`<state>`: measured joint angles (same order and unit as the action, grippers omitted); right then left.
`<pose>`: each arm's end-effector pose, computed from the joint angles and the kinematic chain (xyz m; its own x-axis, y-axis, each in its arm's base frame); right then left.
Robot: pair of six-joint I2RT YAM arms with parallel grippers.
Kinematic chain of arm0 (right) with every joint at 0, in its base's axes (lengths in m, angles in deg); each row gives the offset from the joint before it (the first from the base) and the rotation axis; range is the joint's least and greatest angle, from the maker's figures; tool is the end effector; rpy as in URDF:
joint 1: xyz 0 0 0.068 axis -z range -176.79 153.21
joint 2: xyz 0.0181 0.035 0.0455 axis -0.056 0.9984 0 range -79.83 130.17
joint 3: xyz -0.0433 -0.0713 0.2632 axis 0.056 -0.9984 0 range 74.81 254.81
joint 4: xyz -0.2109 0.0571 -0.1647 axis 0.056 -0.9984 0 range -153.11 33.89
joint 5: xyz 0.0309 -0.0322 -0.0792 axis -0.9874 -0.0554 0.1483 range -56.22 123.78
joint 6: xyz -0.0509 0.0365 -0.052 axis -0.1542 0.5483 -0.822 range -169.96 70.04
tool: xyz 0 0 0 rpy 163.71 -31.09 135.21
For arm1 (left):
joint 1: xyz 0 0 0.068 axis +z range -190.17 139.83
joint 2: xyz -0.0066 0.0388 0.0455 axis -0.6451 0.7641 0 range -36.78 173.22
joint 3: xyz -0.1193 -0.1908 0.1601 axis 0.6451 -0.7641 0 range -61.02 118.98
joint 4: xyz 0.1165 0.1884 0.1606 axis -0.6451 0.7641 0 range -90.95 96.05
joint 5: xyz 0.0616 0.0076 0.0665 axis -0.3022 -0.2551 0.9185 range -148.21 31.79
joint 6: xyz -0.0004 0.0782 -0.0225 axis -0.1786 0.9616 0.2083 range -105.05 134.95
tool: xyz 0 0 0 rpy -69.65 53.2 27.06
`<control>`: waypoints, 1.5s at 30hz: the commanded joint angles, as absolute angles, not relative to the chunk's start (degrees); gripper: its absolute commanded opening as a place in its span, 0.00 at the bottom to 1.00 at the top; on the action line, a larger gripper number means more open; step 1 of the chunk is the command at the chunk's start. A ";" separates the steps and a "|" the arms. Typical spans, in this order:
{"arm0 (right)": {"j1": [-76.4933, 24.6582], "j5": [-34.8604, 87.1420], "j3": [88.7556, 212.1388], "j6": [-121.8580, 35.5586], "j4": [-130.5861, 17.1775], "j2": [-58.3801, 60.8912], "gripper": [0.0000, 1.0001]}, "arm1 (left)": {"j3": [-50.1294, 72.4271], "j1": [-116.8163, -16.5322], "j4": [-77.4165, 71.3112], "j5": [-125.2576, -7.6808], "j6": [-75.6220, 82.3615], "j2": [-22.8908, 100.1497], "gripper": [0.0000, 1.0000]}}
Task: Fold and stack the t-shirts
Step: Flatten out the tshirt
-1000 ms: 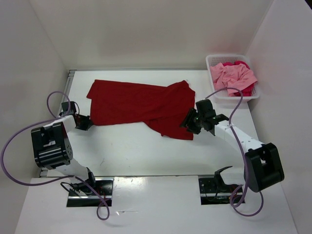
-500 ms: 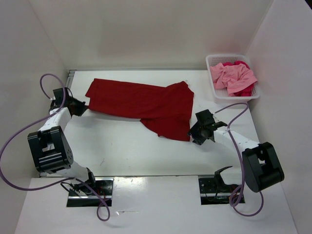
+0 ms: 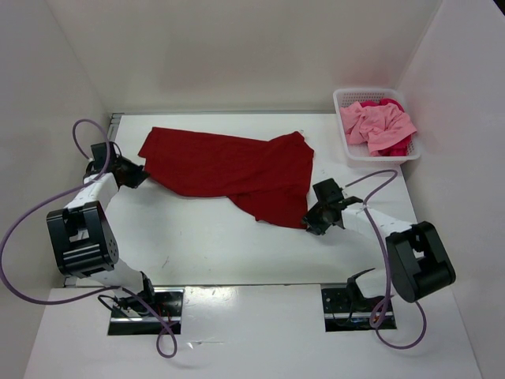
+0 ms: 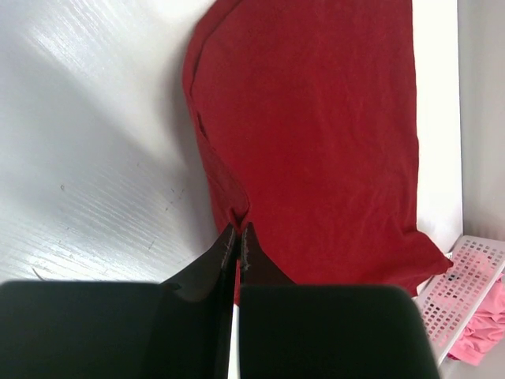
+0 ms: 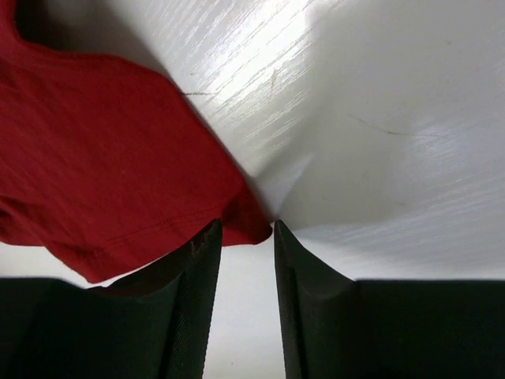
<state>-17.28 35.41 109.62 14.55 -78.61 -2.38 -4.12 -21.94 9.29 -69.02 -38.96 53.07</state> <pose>0.2377 0.0868 0.1127 -0.6714 0.7124 -0.2042 0.6215 0.6914 0.3685 0.3583 0.1041 0.1929 -0.2395 -0.9146 -0.3258 -0.6297 0.4018 -0.6648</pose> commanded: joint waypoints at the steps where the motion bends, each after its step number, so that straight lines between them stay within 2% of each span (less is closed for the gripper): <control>1: -17.88 37.47 111.02 15.95 -77.82 0.24 0.36 | -3.36 -21.98 7.49 -70.42 -38.31 51.55 0.00; 8: -17.88 38.00 113.30 15.95 -79.49 3.48 0.30 | -4.59 -21.98 6.35 -70.95 -38.84 49.00 0.00; 11: -17.88 38.00 114.97 15.43 -80.02 5.95 0.22 | -5.20 -22.60 6.35 -70.95 -38.84 48.48 0.00; 12: -17.28 37.48 114.98 15.43 -80.02 6.48 0.12 | -5.21 -23.12 6.35 -70.95 -38.32 48.48 0.00; 15: -17.27 38.00 118.13 14.20 -81.76 5.70 0.00 | -5.21 -23.12 6.35 -71.57 -37.70 48.48 0.00; 18: -17.80 40.10 123.22 12.27 -86.77 -2.10 0.00 | -3.90 -25.22 7.40 -72.09 -35.43 48.48 0.00; 21: -17.80 43.97 132.09 9.28 -93.80 -11.93 0.00 | 3.63 -34.43 13.07 -68.16 -31.91 50.32 0.00; 22: -17.80 45.46 137.69 8.23 -95.21 -13.63 0.00 | 10.98 -39.51 14.77 -65.79 -30.33 50.32 0.00; 25: -15.43 46.09 150.68 2.00 -100.57 -15.75 0.00 | 18.41 -41.76 16.63 -63.47 -31.18 49.19 0.00; 30: -14.81 51.27 173.38 -7.31 -104.53 -15.14 0.00 | 31.23 -35.88 19.88 -68.46 -33.21 41.11 0.00; 31: -14.81 51.79 182.65 -8.64 -105.06 -13.48 0.00 | 33.44 -34.22 19.88 -70.23 -34.35 40.22 0.00; 33: -14.81 51.80 192.01 -12.58 -105.59 -10.93 0.00 | 37.92 -28.85 19.10 -75.50 -39.18 39.69 0.00; 34: -14.81 51.19 200.76 -13.48 -106.29 -8.40 0.00 | 43.60 -27.79 19.09 -77.00 -40.06 39.08 0.00; 39: -15.94 48.20 226.45 -17.01 -106.29 -1.09 0.00 | 61.47 -24.53 29.97 -71.14 -36.65 37.40 0.00; 42: -17.88 48.20 230.55 -17.71 -102.17 0.95 0.00 | 68.35 -24.53 32.27 -70.60 -36.12 38.81 0.00; 45: -17.88 46.97 227.77 -17.71 -97.52 2.35 0.00 | 66.01 -24.53 32.27 -70.60 -36.12 40.13 0.00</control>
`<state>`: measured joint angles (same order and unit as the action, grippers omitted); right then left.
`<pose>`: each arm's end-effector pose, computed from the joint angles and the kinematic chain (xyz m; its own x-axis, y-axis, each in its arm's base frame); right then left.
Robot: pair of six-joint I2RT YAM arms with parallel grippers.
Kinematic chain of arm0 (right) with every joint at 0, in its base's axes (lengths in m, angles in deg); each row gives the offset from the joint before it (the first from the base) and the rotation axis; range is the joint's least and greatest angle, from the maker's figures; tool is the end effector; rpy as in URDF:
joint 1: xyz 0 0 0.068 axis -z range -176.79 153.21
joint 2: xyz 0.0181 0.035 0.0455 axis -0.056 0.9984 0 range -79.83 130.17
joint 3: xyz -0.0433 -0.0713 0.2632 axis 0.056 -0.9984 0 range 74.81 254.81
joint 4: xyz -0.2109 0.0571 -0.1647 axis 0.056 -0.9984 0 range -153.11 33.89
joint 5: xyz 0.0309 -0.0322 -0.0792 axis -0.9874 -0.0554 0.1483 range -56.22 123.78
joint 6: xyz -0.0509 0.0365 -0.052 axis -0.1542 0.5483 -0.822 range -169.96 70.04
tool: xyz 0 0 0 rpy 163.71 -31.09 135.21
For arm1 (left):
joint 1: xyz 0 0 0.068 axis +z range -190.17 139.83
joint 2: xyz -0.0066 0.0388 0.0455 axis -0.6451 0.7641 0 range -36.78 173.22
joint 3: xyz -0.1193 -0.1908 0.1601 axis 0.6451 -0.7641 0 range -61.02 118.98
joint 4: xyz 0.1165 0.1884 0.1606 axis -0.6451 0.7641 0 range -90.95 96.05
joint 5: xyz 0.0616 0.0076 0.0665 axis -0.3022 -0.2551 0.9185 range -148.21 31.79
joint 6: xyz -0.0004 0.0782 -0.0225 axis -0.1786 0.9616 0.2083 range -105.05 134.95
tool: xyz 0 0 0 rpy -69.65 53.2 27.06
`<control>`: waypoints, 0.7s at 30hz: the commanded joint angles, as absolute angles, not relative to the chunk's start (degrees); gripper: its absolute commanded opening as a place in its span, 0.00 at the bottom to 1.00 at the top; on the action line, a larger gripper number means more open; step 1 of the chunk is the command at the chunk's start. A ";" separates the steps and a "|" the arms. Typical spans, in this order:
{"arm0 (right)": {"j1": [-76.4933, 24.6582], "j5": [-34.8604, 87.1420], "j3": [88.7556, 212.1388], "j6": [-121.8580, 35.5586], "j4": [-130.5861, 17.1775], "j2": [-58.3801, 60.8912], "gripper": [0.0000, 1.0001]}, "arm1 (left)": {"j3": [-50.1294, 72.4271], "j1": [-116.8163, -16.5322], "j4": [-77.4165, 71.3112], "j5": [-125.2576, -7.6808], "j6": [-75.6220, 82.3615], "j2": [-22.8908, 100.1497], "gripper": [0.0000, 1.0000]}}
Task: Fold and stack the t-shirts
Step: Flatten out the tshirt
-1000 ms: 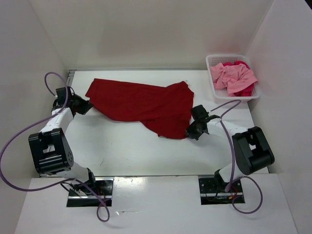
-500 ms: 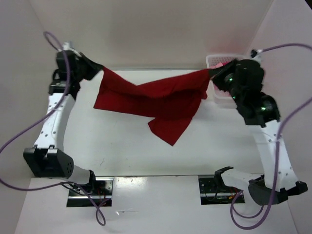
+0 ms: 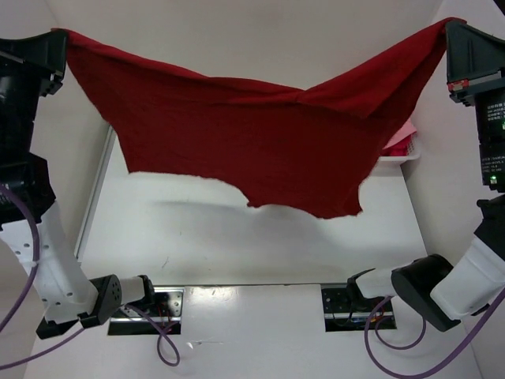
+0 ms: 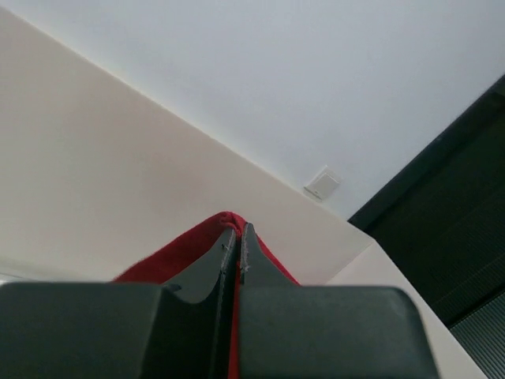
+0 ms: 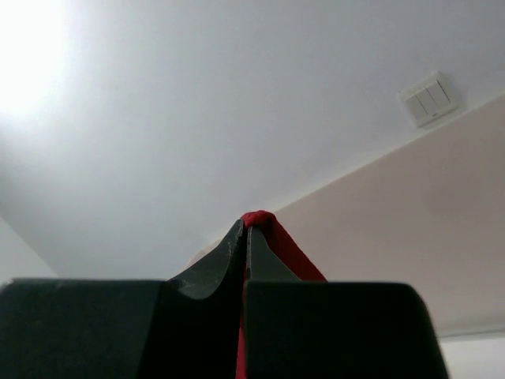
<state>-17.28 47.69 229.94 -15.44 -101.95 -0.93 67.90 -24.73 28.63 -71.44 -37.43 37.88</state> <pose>0.0945 0.0174 0.7128 0.3080 0.7024 -0.6417 -0.3886 0.7085 0.5890 0.1786 0.0326 0.6755 0.2923 -0.7191 -0.6304 0.2830 0.6947 -0.6613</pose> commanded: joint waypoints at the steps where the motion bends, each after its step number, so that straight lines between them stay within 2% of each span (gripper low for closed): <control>1: -17.88 46.97 226.70 -17.71 -96.72 2.87 0.00 | 64.07 -24.53 31.14 -70.60 -36.12 40.74 0.00; 6: -17.01 43.37 225.82 -19.11 -101.98 14.46 0.00 | 50.62 -24.53 26.83 -71.83 -36.12 43.02 0.00; 8: -12.63 33.02 220.49 -16.85 -100.51 16.84 0.00 | 46.41 -24.53 26.30 -71.83 -36.12 44.86 0.00; 10: -8.05 27.66 215.99 -16.30 -97.43 19.30 0.00 | 43.76 -24.53 24.20 -72.88 -36.12 47.68 0.00; 12: -6.38 26.40 217.44 -16.30 -98.11 25.25 0.00 | 40.51 -24.53 22.35 -72.10 -35.59 50.30 0.00; 17: -5.14 26.40 237.71 -14.47 -103.56 37.76 0.00 | 44.52 -25.06 21.73 -72.09 -35.59 58.04 0.00; 19: -3.74 25.78 238.12 -13.06 -100.95 37.52 0.00 | 47.95 -25.06 22.25 -72.09 -35.59 59.11 0.00; 21: -3.21 25.26 233.14 -11.22 -95.09 33.32 0.00 | 53.39 -25.06 22.78 -73.93 -36.28 59.99 0.00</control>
<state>-4.87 26.97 228.98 -13.74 -105.25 44.51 44.32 -25.04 28.42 -71.86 -37.30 62.64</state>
